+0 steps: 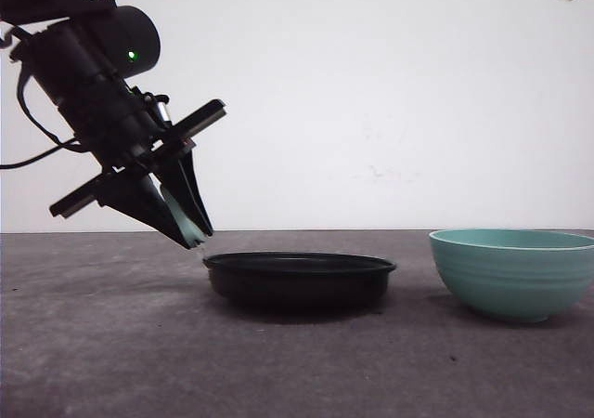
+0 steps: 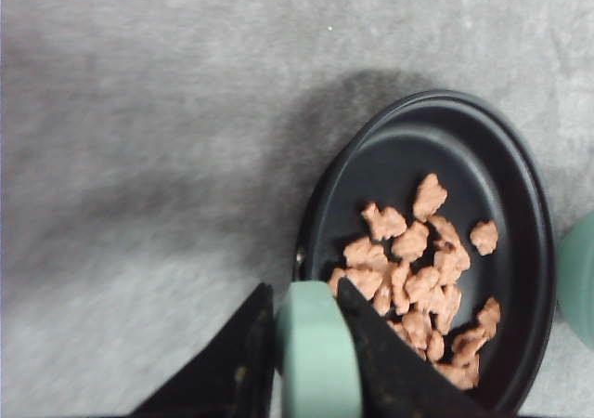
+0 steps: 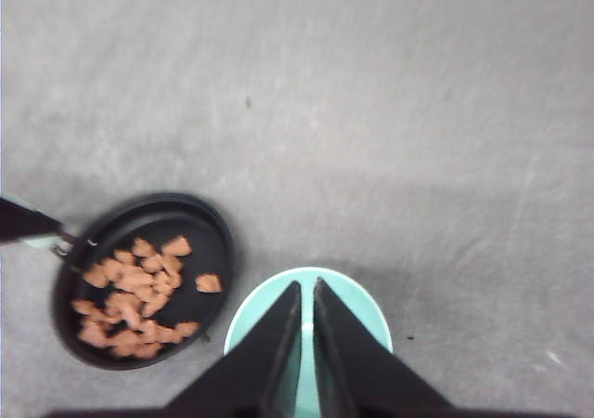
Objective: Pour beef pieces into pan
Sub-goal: 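Lower the pan onto the table and release it with the left gripper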
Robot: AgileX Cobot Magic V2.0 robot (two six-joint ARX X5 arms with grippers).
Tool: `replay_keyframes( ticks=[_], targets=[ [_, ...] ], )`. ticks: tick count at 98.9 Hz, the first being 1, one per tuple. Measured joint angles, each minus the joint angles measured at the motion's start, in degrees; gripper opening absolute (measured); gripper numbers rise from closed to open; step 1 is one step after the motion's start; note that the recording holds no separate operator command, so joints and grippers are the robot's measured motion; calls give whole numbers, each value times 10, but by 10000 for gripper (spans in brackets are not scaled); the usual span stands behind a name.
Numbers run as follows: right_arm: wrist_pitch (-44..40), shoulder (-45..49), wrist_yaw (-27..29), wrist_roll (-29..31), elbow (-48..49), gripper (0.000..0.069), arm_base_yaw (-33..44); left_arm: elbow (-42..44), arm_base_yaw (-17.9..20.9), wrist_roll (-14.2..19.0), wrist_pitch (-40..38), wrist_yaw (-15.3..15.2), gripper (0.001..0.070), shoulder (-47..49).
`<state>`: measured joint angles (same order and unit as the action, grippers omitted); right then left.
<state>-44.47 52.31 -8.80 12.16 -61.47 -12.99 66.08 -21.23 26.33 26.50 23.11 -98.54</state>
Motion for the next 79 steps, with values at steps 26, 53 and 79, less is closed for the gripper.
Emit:
replay_keyframes(
  ticks=[26,53,79],
  targets=[
    [-45,-4,0,-9,0,15,2,2,-15,4,-15,-1,99,-8],
    [-41,-4,0,-15,0,15,2,2,-8,14,18,-5,495,-6],
    [-3,-4,14,-54,0,15,2,2,-2,10,12,-46,554,97]
  ],
)
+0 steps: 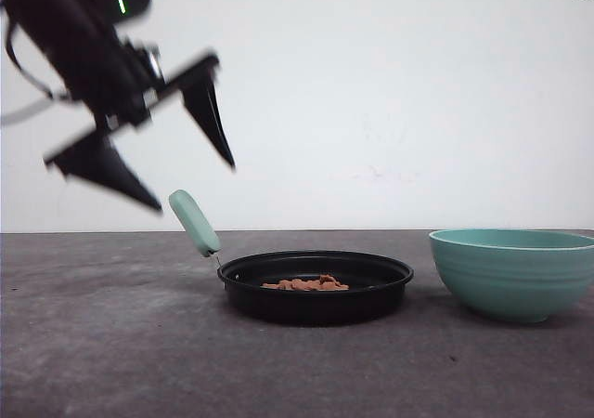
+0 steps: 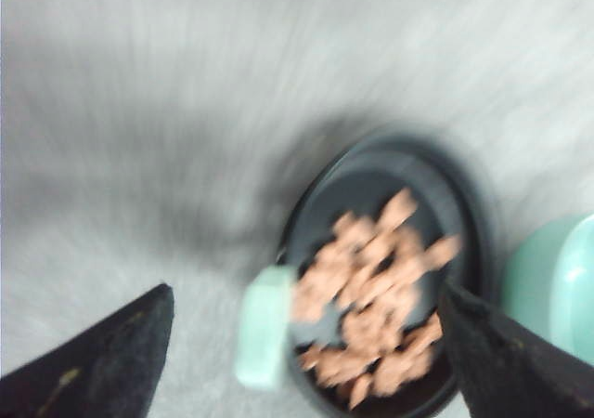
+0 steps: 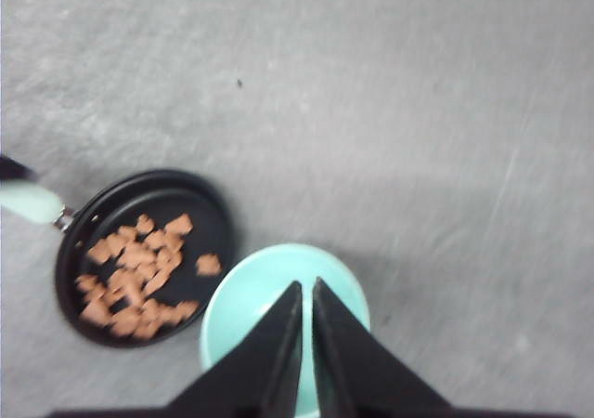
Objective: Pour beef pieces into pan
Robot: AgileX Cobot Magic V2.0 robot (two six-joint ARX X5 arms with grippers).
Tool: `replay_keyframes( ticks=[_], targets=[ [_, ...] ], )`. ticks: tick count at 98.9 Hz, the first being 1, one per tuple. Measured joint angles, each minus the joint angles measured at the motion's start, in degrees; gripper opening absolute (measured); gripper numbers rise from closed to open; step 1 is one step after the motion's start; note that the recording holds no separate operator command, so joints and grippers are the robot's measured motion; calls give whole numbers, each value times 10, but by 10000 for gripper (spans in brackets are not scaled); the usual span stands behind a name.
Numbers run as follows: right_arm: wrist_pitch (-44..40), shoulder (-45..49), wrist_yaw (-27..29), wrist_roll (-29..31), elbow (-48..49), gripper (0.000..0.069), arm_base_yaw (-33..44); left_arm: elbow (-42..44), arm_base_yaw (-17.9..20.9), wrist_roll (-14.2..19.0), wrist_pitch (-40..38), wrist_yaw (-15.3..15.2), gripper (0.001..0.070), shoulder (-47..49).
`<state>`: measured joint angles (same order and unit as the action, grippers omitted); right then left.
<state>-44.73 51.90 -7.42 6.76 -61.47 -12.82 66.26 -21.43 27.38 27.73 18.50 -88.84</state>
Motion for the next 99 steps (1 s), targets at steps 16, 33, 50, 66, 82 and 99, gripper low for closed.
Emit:
replay_keyframes(
  ticks=[16,33,50,66,82,99],
  targets=[
    [62,-14,40,-18,10,15,-3,0,0,-37,8,-101,548,108],
    [134,-63,65,-41,48,15,-20,-10,0,-102,-30,-141,240,211],
    [171,-143,76,-87,113,15,-46,-100,0,-117,-98,-153,26,330],
    [155,-219,76,-110,166,14,-51,-203,0,-117,-80,-159,14,435],
    [114,-264,75,-113,169,14,-51,-229,0,-117,-15,-173,14,505],
    [118,-291,75,-113,169,14,-51,-228,0,-116,45,-173,14,550]
  ],
)
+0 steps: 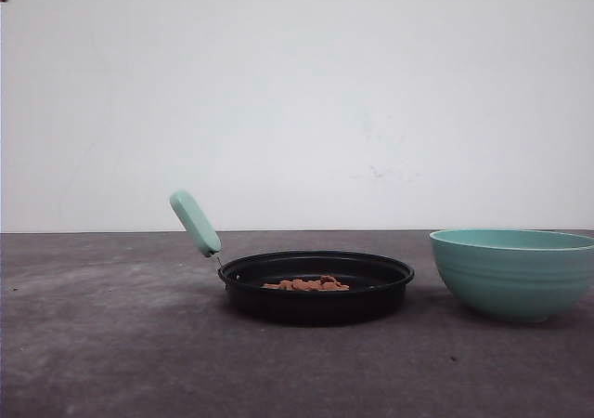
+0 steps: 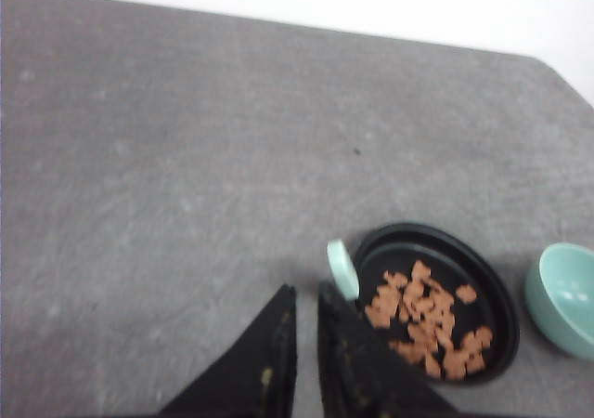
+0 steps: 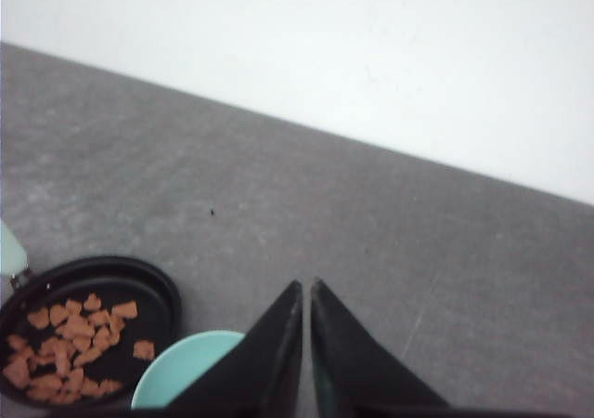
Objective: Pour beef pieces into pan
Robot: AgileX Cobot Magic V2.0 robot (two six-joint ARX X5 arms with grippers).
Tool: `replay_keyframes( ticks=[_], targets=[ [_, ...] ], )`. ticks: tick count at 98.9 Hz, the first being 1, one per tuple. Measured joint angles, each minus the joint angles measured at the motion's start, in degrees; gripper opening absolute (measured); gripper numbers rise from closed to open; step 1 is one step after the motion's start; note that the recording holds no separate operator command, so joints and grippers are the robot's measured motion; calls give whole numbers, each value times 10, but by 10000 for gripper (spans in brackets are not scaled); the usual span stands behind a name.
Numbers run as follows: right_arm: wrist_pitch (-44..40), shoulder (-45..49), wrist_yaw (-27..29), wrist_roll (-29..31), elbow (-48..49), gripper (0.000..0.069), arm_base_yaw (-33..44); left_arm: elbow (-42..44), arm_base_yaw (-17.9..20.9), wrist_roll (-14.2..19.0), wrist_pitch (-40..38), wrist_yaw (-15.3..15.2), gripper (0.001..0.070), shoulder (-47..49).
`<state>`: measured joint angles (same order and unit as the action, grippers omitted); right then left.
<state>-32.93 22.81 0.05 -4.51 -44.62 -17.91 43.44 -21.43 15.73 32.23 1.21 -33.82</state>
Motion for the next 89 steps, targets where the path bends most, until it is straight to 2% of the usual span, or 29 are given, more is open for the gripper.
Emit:
replay_keyframes(
  ticks=[38,89],
  targets=[
    [2,-10,0,0,0,14,0,0,0,1,23,0,14,53],
    [0,-22,10,1,0,14,0,0,0,1,23,0,14,55]
  ],
)
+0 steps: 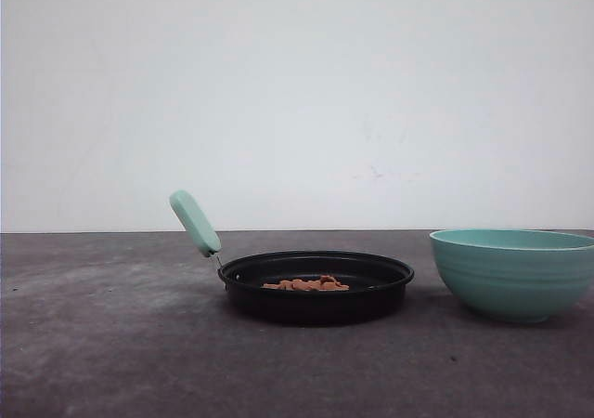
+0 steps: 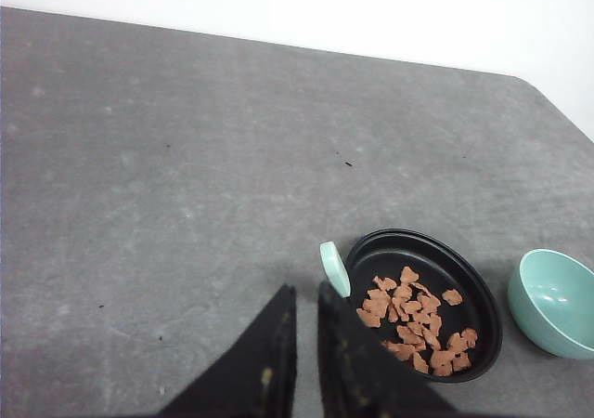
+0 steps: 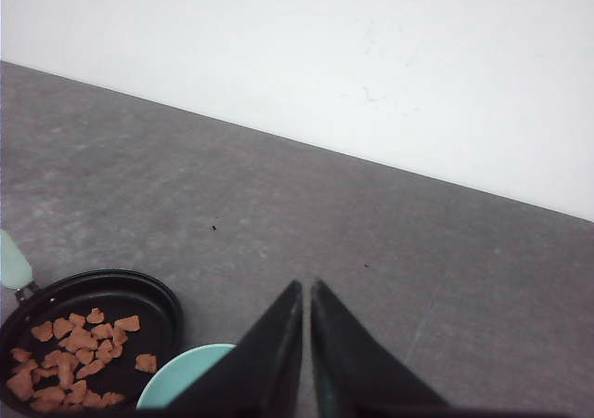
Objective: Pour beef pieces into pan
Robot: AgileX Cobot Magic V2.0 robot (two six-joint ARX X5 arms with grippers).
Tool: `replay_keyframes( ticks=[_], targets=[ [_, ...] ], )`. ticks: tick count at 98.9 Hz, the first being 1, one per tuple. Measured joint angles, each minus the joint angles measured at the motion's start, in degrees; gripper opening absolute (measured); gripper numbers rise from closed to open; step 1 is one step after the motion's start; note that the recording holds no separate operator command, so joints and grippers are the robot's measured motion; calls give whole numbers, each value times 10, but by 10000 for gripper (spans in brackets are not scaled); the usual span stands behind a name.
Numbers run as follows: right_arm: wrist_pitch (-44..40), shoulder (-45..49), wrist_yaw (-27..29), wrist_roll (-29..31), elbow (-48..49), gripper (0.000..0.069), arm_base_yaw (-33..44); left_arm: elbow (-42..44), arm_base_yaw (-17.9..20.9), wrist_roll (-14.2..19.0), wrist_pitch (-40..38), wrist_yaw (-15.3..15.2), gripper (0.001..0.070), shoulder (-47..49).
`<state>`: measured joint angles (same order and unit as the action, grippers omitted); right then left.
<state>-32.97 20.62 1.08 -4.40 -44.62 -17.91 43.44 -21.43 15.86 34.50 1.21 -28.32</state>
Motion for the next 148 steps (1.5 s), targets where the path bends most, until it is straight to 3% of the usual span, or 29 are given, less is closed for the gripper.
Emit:
replay_keyframes(
  ticks=[16,32,52,83,107,148],
  targets=[
    [9,-55,126,2,37,14,1,0,0,0,0,0,14,0],
    [70,-110,172,2,148,14,4,0,0,0,0,0,14,0],
    [144,-204,114,9,290,14,16,0,0,0,0,0,14,0],
    [127,-203,108,19,346,14,49,0,0,0,0,0,14,2],
    [140,-201,-23,33,407,11,64,0,0,0,0,0,14,2],
    [173,-203,-11,33,417,11,104,0,0,0,0,0,14,2]
  ],
)
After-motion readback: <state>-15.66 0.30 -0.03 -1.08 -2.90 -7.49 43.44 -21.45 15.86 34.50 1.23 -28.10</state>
